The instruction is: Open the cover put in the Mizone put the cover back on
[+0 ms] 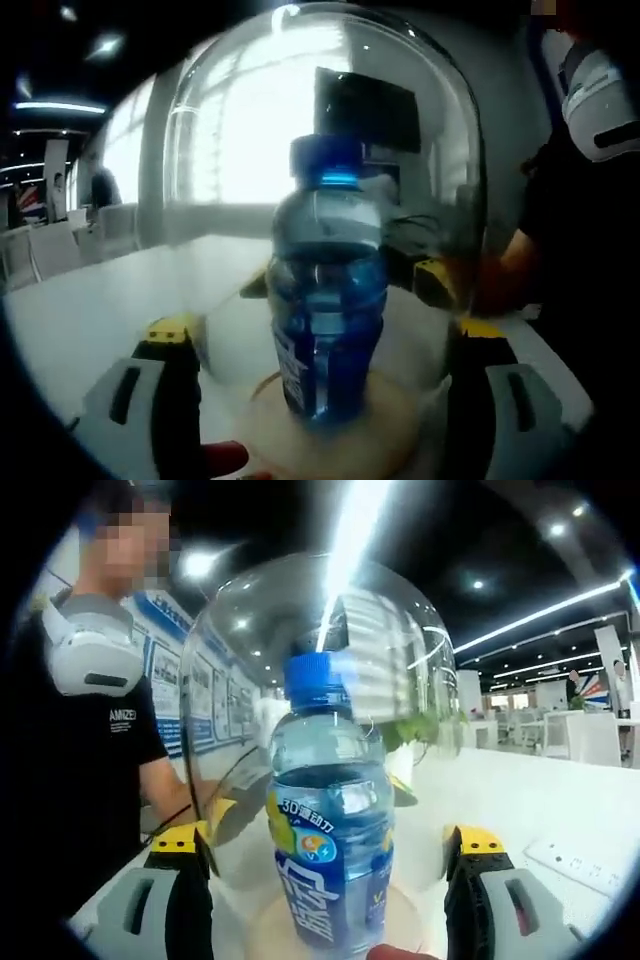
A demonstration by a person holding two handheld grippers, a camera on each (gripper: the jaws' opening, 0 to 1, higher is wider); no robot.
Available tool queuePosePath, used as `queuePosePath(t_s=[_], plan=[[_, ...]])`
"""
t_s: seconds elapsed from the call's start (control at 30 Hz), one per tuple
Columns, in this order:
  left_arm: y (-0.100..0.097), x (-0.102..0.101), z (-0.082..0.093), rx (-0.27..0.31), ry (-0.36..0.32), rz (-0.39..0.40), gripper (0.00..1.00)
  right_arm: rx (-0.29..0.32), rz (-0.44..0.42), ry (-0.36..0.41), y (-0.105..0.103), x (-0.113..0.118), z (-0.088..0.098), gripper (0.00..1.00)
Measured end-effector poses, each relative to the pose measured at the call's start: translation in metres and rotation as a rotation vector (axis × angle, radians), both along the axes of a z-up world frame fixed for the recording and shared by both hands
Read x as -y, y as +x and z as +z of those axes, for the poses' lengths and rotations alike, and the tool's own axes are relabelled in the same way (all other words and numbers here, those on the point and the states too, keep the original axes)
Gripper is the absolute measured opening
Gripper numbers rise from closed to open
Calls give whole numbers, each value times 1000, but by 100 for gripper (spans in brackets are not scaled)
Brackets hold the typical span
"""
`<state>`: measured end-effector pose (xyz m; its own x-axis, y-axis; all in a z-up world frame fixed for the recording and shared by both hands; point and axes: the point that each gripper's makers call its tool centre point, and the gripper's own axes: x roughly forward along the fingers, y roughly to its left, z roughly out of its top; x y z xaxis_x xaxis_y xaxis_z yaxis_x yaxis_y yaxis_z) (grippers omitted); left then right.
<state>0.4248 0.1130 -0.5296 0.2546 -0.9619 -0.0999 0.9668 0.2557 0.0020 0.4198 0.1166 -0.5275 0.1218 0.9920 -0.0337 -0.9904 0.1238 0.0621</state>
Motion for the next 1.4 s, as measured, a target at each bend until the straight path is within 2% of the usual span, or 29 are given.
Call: queuePosePath(t_s=[0.13, 0.23, 0.33, 0.53, 0.67, 0.8, 0.87, 1.0, 1.07, 1.17, 1.37, 1.4], plan=[[0, 0, 1, 1, 8, 7, 86, 3, 12, -23, 0, -1, 0, 90], [0, -1, 0, -10, 49, 27, 86, 2, 14, -58, 0, -1, 0, 90], [-2, -6, -2, -8, 81, 71, 83, -3, -12, -74, 0, 1, -2, 90], [-4, -12, -2, -6, 96, 132, 78, -32, -90, -74, 4, 7, -4, 90], [-6, -17, -3, -15, 88, 173, 76, -48, -151, -60, 4, 14, -2, 90], [-7, -21, -3, -21, 65, 193, 74, -81, -191, -3, 7, 23, 7, 90], [-8, -22, -3, -25, 52, 199, 73, -76, -204, -3, 4, 24, 7, 90], [-10, -24, -2, -37, 11, 232, 73, -50, -222, -35, -2, 19, 5, 90], [-11, -26, -2, -38, -1, 249, 72, -2, -240, -102, -4, 18, -3, 90], [-13, -29, -1, -46, -13, 273, 70, 11, -246, -114, -9, 15, -2, 90], [-21, -43, -3, -76, -28, 318, 60, -24, -319, -45, -4, 23, 11, 90], [-23, -45, -3, -78, -31, 323, 57, -32, -331, -37, -4, 24, 12, 85]])
